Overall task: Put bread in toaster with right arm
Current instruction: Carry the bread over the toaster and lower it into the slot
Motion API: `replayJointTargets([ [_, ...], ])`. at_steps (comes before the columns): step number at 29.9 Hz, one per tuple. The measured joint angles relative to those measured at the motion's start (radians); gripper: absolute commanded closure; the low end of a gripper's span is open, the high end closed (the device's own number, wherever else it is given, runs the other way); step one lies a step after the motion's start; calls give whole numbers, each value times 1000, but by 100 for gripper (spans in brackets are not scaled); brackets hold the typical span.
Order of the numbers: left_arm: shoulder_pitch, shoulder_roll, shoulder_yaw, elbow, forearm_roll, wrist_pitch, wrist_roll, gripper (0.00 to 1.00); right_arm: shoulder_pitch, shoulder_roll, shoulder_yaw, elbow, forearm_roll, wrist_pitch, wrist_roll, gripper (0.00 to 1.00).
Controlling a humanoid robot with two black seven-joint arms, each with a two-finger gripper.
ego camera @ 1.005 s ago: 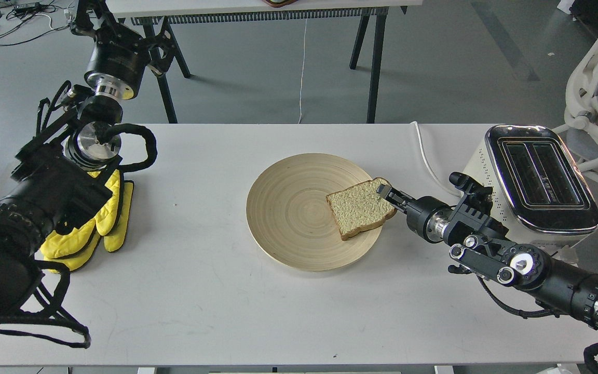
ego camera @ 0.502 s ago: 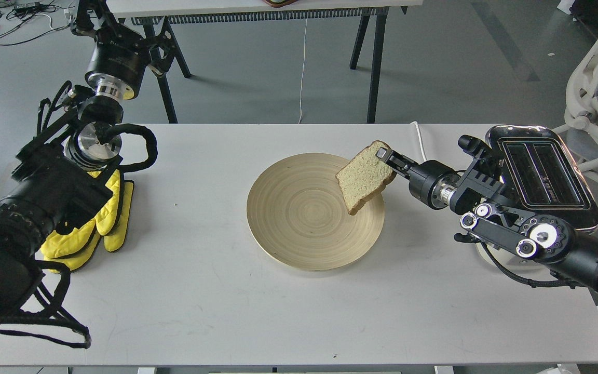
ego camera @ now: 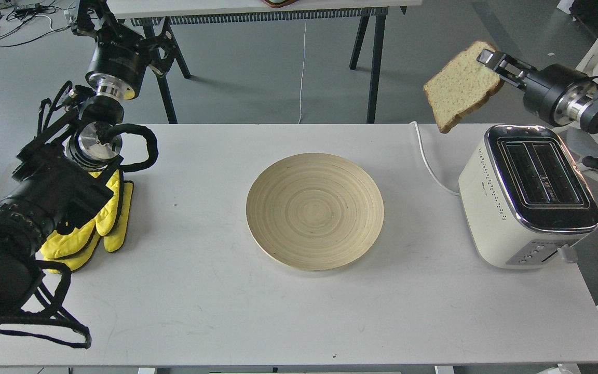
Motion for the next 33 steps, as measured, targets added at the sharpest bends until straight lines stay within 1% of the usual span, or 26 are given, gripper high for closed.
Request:
replayJointTargets([
  [1, 0, 0, 0, 0, 0, 0, 0, 0, 8, -40, 0, 26, 0, 7, -12, 100],
  [5, 0, 1, 0, 0, -1, 0, -1, 0, 27, -173, -2, 103, -9, 16, -86, 99],
  [8, 0, 1, 0, 0, -1, 0, -1, 0, 27, -239, -7, 140, -19, 27, -108, 99],
  [13, 0, 1, 0, 0, -1, 0, -1, 0, -2, -283, -29, 179, -80, 34, -114, 100],
  [22, 0, -1, 0, 0, 0, 0, 0, 0, -44, -308, -126, 229, -109, 23, -116, 100],
  [33, 0, -1, 1, 0, 0, 0, 1, 0, -91, -271, -134, 208, -124, 23, -114, 99],
])
